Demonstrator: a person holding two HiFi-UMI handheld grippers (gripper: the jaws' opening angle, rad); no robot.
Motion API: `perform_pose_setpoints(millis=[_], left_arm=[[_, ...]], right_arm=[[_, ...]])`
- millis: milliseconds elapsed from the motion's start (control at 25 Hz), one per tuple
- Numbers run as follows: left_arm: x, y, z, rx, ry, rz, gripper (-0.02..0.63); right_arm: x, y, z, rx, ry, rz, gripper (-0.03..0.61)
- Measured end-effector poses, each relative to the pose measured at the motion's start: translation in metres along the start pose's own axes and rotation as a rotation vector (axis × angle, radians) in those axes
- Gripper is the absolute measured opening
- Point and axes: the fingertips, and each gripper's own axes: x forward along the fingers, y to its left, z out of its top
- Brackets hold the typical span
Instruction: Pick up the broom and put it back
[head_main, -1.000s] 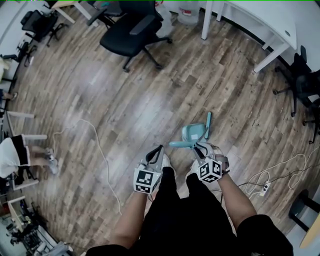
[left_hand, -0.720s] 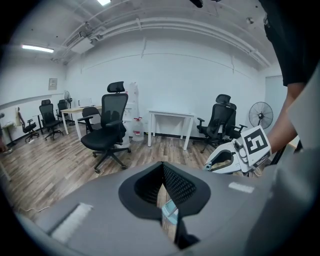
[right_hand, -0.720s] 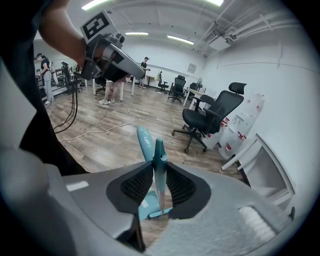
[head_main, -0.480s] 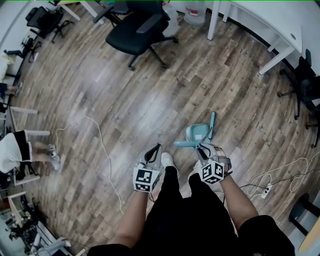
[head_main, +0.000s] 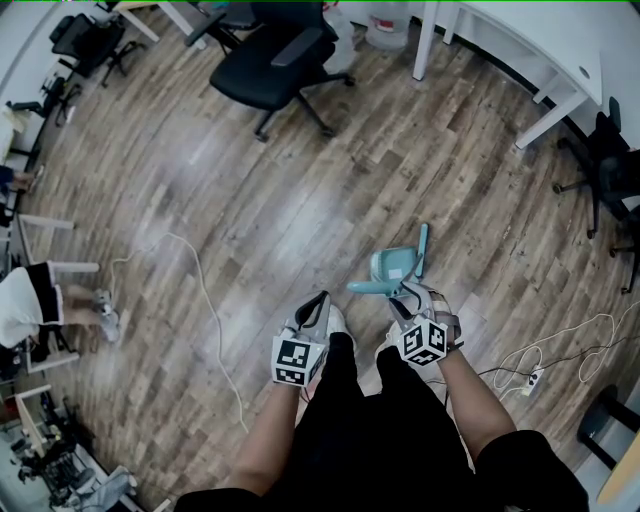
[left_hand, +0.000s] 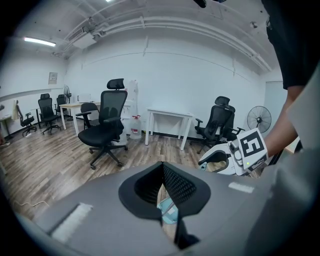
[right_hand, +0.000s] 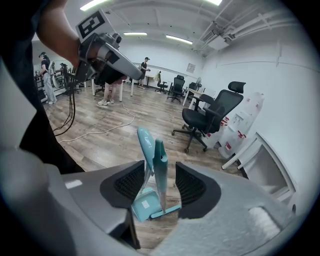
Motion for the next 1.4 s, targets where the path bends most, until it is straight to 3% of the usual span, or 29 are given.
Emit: perform_pose_setpoints(millis=[160, 400, 680, 840, 920, 1080, 1400], left_arm=[[0.0, 0.0, 0.004, 0.009, -0.007, -0.004, 0.018], [0.003, -0.001, 0.027, 0.029, -0.057, -0.01, 0.018], [0.002, -0.008, 0.071, 0.02, -0.158, -0.031, 0.018], [-0.008, -0.006, 0.107, -0.008, -0.23, -0.04, 0.018], [-0.012, 0.001, 0.122, 0.005, -0.277, -0.03, 0.018], [-0.02, 0.008, 0.152, 0.037, -0.327, -0.025, 0.018], [-0.022, -0.012, 0.209, 0.132, -0.433, -0.091, 0.018]], right_arm=[[-0.015, -0.002, 0.011, 0.018, -0.03, 0.001, 0.198], [-0.06, -0.012, 0.074, 0.032, -0.192, -0.017, 0.198], [-0.115, -0.049, 0.15, 0.104, -0.398, -0.136, 0.118], [-0.146, -0.076, 0.18, 0.134, -0.482, -0.213, 0.037], [-0.156, -0.085, 0.189, 0.124, -0.506, -0.235, 0.005], [-0.171, -0.102, 0.198, 0.122, -0.533, -0.292, 0.003], [-0.199, -0.157, 0.196, 0.273, -0.597, -0.436, 0.003]])
